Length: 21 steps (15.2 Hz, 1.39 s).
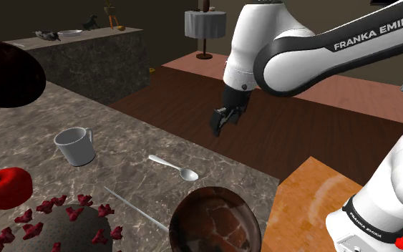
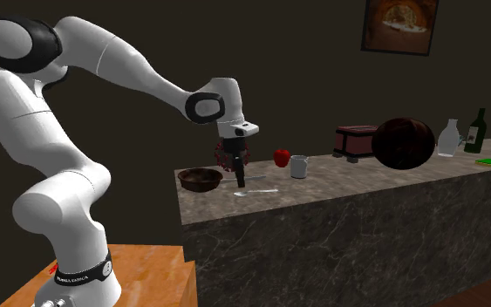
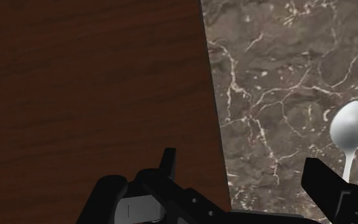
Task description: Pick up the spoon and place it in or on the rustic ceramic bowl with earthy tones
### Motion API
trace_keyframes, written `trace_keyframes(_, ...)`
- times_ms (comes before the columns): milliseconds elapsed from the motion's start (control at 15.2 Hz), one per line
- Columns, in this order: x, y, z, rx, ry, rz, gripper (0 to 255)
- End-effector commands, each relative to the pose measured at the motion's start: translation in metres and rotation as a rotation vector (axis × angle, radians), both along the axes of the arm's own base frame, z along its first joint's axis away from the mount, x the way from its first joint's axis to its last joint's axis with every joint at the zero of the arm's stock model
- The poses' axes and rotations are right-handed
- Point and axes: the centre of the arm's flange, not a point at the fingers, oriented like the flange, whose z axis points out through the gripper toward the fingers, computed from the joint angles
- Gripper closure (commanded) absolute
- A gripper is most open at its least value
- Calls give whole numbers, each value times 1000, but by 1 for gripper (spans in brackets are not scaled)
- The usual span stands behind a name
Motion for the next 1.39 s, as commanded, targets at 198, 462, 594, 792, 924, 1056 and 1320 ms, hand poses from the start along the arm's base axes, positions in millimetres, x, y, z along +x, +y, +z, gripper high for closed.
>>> trace_keyframes(198, 17, 53, -27, 41, -21, 10, 0)
trace_keyframes(462, 32, 95, -45, 72, -38, 19, 0)
trace_keyframes(594, 40, 116, -54, 88, -46, 23, 0)
trace_keyframes(792, 51, 148, -66, 111, -58, 29, 0)
trace_keyframes(924, 55, 156, -73, 117, -61, 31, 0)
trace_keyframes(1056, 57, 158, -84, 117, -61, 31, 0)
trace_keyframes(1320, 61, 161, -104, 117, -61, 31, 0)
